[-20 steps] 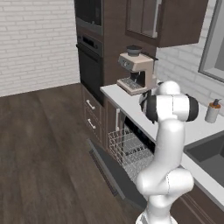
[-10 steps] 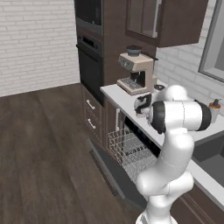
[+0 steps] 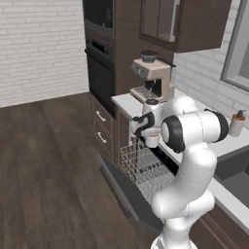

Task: Pick up the cup and bowl from the counter, place them in the dishwasher, and close the dishwasher door.

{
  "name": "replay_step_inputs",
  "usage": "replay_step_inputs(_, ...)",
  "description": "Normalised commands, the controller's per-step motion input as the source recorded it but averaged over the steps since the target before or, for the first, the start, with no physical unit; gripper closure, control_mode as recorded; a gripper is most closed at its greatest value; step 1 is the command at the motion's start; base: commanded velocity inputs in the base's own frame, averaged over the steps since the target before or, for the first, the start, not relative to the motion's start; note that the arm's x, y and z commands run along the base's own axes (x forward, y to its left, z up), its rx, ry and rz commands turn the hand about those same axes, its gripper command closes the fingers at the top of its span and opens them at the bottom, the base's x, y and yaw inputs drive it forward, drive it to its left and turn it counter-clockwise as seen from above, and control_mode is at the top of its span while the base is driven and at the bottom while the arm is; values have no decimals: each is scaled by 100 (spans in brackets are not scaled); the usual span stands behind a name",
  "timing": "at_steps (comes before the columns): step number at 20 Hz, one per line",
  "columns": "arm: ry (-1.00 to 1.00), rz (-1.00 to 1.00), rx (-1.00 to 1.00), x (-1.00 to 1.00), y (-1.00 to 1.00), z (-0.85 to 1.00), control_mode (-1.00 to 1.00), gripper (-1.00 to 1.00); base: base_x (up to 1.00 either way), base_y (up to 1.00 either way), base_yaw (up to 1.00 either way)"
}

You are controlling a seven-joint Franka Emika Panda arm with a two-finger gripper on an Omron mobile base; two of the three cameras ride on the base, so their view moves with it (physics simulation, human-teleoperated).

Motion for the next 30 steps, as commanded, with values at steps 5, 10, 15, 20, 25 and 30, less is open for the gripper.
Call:
replay_step_inputs(5, 0, -16, -2, 25, 58, -56, -100, 100, 0, 0, 0)
replay_step_inputs(10, 0, -37, -2, 23, 26, -48, -100, 100, 0, 0, 0)
replay_step_inputs(15, -2, -40, 0, 39, 5, -47, -100, 100, 0, 0, 0)
replay_step_inputs(20, -3, -32, 0, 40, 0, -36, -100, 100, 0, 0, 0)
replay_step_inputs(25, -1, -16, 0, 24, -15, -19, -100, 100, 0, 0, 0)
replay_step_inputs(30, -4, 0, 0, 10, -48, -22, -100, 100, 0, 0, 0)
